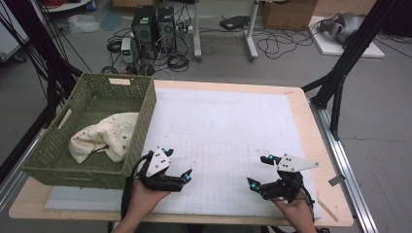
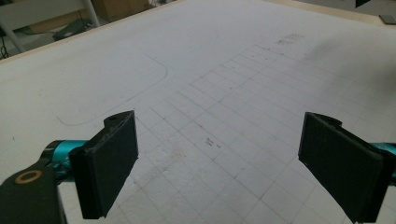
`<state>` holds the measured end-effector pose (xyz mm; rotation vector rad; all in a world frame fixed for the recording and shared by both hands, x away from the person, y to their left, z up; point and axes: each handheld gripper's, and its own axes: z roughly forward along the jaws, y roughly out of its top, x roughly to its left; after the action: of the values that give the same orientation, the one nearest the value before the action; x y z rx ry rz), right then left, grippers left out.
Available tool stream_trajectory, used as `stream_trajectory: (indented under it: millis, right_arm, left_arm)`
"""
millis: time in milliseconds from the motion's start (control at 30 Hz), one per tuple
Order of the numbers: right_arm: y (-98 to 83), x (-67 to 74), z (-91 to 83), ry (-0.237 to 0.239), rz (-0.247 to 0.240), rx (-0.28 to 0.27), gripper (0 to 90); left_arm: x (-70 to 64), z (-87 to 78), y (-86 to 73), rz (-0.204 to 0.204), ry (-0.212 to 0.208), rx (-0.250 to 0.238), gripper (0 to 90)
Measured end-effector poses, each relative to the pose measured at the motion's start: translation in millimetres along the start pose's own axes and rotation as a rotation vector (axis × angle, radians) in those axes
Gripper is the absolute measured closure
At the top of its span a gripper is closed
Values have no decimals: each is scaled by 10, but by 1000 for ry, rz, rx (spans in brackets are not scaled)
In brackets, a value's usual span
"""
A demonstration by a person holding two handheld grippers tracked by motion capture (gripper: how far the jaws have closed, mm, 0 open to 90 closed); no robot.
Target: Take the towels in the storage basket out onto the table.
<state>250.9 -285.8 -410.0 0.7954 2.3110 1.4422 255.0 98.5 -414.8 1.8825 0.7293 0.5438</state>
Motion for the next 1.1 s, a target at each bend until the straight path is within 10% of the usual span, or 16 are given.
stream_trajectory:
  millis: [1100]
  right_arm:
    - [-2,21,-12,3,-8,6,102]
  left_arm:
    - [-11,-34,34,3,-40,-26,130]
